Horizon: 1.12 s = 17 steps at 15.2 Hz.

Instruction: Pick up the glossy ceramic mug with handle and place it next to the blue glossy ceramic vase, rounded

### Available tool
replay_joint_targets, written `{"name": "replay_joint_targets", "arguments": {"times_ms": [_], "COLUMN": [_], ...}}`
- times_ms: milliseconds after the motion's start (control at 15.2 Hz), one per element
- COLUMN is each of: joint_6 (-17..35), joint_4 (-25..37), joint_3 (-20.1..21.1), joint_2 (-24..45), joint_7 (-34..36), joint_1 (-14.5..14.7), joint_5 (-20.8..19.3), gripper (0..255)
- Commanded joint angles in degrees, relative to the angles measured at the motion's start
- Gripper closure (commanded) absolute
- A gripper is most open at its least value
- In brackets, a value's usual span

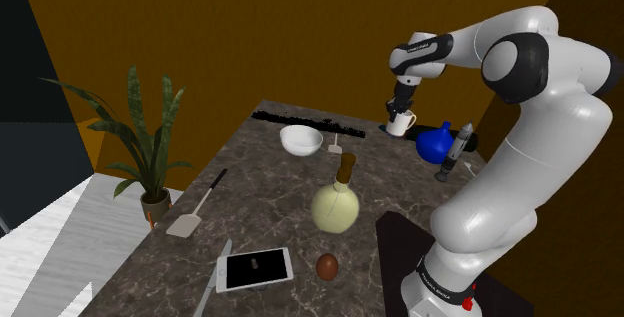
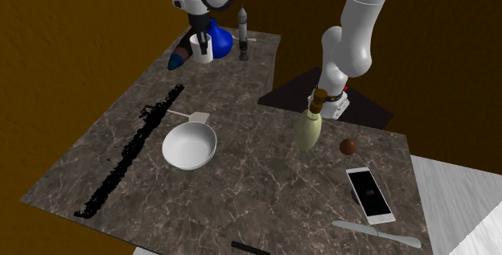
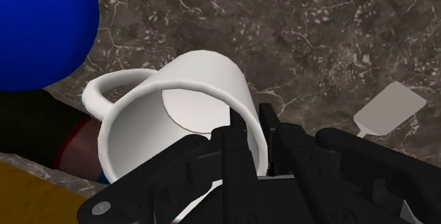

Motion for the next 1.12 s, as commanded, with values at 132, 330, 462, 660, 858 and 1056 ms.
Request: {"name": "replay_joint_targets", "arguments": {"times_ms": [132, 330, 462, 660, 858, 1056], "joint_6": [3.21, 5.45, 6.95, 9.18, 11.41, 13.63], "joint_4": [-2.39, -3.83, -4.73, -5.98, -7.13, -8.16], "joint_3": [-0.09, -0.13, -0.15, -0.18, -0.18, -0.17], "joint_2": [0.79, 1.62, 2.24, 3.25, 4.37, 5.59], "joint_7": [-0.13, -0.25, -0.35, -0.52, -0.72, -0.97], "joint_1": [-0.07, -0.11, -0.13, -0.18, -0.22, -0.28], "joint_5": [0.18, 0.40, 0.57, 0.87, 1.22, 1.63], "gripper": [255, 255, 255, 255, 255, 255]}}
